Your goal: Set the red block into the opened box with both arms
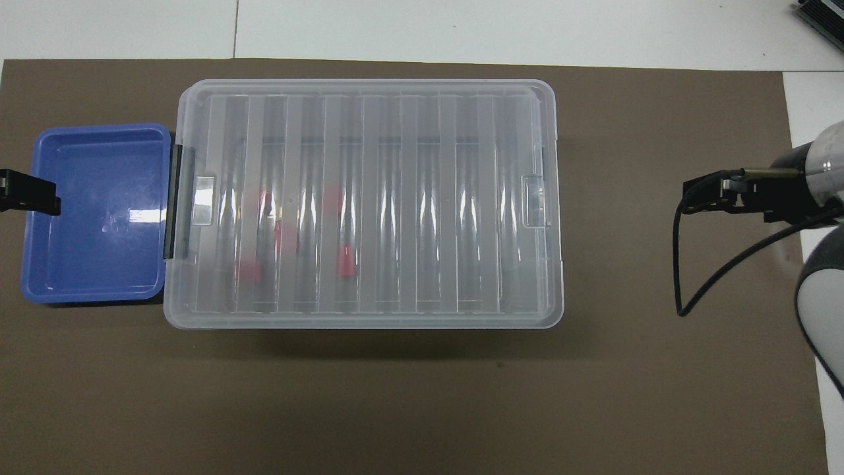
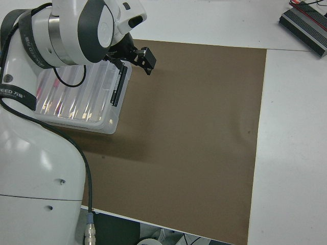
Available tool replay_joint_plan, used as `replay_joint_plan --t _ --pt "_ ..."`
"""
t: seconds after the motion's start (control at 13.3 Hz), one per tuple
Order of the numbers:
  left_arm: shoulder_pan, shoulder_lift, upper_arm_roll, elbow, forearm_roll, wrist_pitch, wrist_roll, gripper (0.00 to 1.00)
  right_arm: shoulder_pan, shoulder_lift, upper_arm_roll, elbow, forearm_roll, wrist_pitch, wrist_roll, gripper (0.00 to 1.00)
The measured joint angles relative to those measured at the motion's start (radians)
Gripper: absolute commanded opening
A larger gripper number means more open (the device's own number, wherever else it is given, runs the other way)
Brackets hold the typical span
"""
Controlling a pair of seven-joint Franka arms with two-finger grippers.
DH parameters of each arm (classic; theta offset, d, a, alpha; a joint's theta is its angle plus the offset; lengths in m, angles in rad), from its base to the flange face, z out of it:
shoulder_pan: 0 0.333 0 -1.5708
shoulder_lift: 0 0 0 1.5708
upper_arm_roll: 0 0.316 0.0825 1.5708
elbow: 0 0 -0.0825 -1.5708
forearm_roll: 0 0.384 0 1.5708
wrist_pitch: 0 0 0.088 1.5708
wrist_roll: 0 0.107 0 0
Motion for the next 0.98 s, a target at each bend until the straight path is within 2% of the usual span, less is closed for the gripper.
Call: replay_joint_plan --t 0.3,0.68,0.98 --pt "0.000 0.000 0.000 0.000 0.000 0.000 0.000 1.00 0.001 0.000 -0.002 0.000 0.000 -0.030 0.000 1.00" --pt "0.000 0.000 0.000 0.000 0.000 0.000 0.000 1.00 0.052 -0.006 -0.072 0.002 0.000 -0.074 -0.037 1.00" --pt "0.000 0.000 0.000 0.000 0.000 0.000 0.000 1.00 0.053 -0.006 -0.077 0.002 0.014 -0.080 -0.040 1.00"
